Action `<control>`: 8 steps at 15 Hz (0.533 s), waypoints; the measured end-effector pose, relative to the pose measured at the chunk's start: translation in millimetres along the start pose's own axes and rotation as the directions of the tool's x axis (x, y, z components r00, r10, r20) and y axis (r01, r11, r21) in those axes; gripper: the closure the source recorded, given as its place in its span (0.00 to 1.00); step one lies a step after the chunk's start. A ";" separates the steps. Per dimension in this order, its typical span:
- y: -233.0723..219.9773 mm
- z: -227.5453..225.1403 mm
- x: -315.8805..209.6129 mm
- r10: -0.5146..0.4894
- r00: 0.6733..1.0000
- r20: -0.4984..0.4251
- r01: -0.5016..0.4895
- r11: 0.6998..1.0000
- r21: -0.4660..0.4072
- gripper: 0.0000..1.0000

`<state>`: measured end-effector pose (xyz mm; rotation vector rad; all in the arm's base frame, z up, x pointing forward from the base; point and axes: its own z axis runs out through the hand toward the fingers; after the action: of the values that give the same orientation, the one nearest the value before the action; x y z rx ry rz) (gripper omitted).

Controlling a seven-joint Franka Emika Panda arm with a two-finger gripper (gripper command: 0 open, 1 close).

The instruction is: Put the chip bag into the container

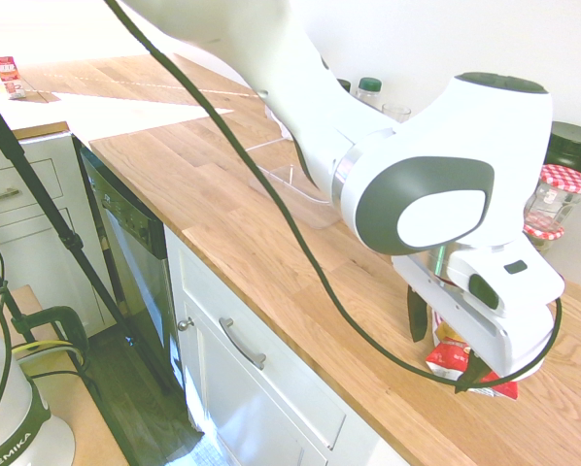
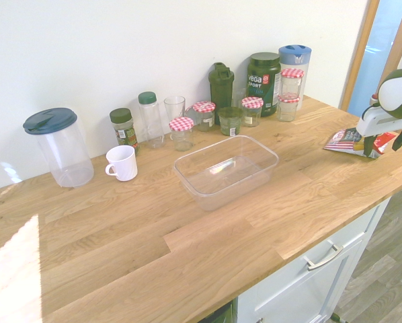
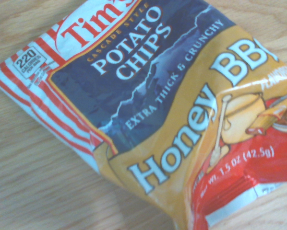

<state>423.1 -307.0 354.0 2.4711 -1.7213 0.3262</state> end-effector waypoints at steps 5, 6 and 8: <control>-9.8 -0.1 9.2 -0.009 1.000 -0.021 0.009 1.000 -0.001 1.00; -11.2 -0.2 8.7 -0.011 1.000 -0.023 0.011 1.000 -0.002 1.00; -13.3 -0.8 8.4 -0.016 1.000 -0.026 0.016 1.000 -0.003 1.00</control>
<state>438.3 -309.9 357.2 2.4662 -1.6904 0.3529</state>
